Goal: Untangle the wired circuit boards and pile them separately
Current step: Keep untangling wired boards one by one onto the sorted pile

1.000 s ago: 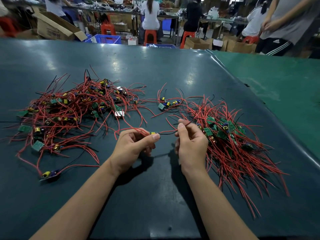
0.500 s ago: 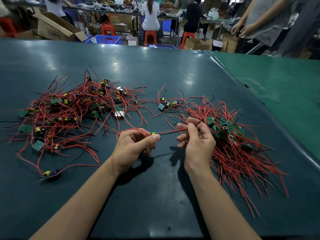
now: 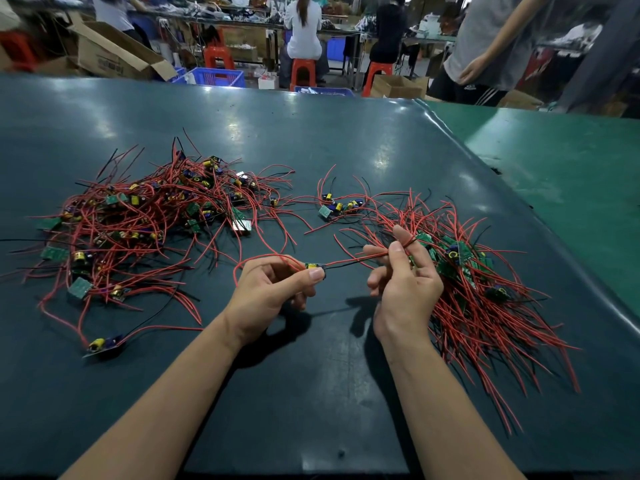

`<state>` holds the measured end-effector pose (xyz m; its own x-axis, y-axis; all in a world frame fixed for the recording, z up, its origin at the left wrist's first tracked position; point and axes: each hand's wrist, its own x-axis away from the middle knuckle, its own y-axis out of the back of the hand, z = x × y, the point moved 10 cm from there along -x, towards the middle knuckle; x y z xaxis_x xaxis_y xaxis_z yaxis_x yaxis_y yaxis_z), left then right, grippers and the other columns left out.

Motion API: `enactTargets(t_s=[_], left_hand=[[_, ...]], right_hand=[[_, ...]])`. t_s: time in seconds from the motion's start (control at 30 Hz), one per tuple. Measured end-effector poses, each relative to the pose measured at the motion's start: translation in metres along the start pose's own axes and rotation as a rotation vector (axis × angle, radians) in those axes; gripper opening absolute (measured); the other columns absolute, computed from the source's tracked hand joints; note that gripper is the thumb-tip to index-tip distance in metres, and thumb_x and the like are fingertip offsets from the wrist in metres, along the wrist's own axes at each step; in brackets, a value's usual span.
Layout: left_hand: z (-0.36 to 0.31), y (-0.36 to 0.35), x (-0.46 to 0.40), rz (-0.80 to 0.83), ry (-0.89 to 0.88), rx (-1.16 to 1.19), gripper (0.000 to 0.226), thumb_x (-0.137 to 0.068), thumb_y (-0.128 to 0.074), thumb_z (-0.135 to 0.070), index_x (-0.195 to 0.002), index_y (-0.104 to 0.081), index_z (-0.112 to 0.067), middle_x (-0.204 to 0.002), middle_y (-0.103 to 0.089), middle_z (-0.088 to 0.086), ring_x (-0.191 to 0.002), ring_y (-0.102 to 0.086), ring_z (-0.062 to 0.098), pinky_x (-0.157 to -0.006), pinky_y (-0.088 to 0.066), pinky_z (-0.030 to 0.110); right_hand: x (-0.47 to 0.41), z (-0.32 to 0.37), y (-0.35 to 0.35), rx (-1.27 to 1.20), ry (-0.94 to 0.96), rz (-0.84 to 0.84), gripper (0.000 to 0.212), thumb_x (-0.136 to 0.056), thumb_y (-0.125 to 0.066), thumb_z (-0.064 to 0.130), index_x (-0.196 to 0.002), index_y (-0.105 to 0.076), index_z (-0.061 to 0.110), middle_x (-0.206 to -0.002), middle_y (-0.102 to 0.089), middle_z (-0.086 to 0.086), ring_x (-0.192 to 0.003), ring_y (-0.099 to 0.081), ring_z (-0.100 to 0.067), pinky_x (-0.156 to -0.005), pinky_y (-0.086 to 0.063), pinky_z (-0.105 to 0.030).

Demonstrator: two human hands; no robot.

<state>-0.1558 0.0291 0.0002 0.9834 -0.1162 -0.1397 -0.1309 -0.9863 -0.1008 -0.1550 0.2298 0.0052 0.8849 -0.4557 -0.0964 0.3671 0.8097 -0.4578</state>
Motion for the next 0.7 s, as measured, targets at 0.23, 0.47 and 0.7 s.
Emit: enactTargets(t_s=[0.23,0.47,0.7], left_hand=[[0.002,0.003,-0.001,-0.008,-0.001,-0.002,0.026,-0.065,-0.081,-0.039,-0.062,-0.071,-0.016,-0.058,-0.064,0.006,-0.044,-0.051,0.016,-0.047,-0.043,0.021],[0.002,0.012,-0.005,-0.073,-0.043,0.052,0.030,-0.071,-0.078,-0.040,-0.058,-0.066,-0.016,-0.053,-0.057,0.003,-0.043,-0.047,0.016,-0.048,-0.041,0.020],[0.005,0.028,-0.005,-0.226,-0.040,0.072,0.027,-0.069,-0.079,-0.044,-0.063,-0.067,-0.020,-0.055,-0.056,0.000,-0.045,-0.047,0.013,-0.047,-0.040,0.020]], right_hand=[[-0.006,-0.002,0.016,-0.036,-0.027,-0.106,0.016,-0.101,-0.050,0.014,-0.101,-0.066,0.012,-0.074,-0.074,-0.009,-0.034,-0.047,-0.008,-0.034,-0.032,-0.016],[-0.004,0.009,0.008,0.039,0.099,-0.051,0.025,-0.101,-0.051,0.011,-0.125,-0.048,0.015,-0.081,-0.076,-0.004,-0.039,-0.055,-0.013,-0.037,-0.042,-0.020],[-0.003,0.012,0.010,0.239,0.130,-0.048,0.012,-0.097,-0.058,0.010,-0.090,-0.065,0.017,-0.079,-0.076,0.001,-0.036,-0.055,-0.010,-0.033,-0.039,-0.018]])
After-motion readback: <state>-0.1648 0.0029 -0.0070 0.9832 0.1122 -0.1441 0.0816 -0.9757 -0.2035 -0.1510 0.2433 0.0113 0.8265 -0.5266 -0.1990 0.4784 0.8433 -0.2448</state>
